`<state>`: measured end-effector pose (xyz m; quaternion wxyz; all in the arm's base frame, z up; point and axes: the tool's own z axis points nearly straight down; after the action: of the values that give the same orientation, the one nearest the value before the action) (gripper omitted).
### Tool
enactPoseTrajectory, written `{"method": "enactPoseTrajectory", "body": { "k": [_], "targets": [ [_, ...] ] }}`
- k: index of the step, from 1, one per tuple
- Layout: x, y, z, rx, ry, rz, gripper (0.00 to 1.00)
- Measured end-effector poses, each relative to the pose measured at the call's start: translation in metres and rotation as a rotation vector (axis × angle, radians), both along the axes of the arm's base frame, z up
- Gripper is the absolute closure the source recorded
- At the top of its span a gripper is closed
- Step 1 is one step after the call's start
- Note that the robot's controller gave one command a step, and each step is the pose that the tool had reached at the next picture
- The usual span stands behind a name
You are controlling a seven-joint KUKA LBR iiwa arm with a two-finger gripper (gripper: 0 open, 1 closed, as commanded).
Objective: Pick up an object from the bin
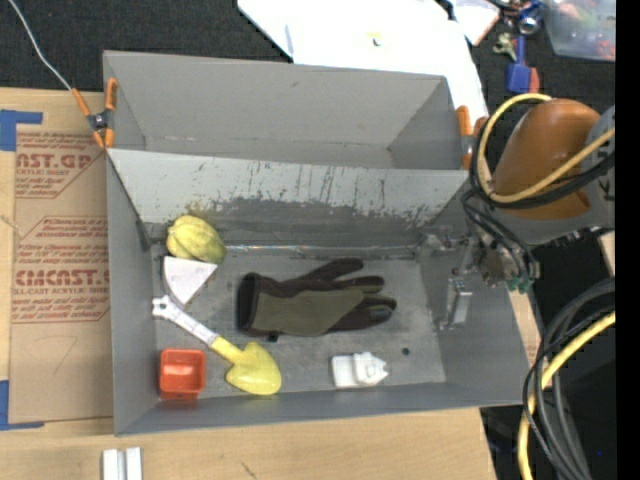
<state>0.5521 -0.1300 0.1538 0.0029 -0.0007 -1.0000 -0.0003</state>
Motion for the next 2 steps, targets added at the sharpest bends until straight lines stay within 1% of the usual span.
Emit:
{"method": "enactPoseTrajectory", "body": {
  "k": [1, 2],
  "targets": [
    [0.002, 0.001, 0.004, -0.001, -0.008, 0.002, 0.00],
    [0.017, 0.069, -0.087, 0.004, 0.003, 0.092, 0.00]
  ]
}}
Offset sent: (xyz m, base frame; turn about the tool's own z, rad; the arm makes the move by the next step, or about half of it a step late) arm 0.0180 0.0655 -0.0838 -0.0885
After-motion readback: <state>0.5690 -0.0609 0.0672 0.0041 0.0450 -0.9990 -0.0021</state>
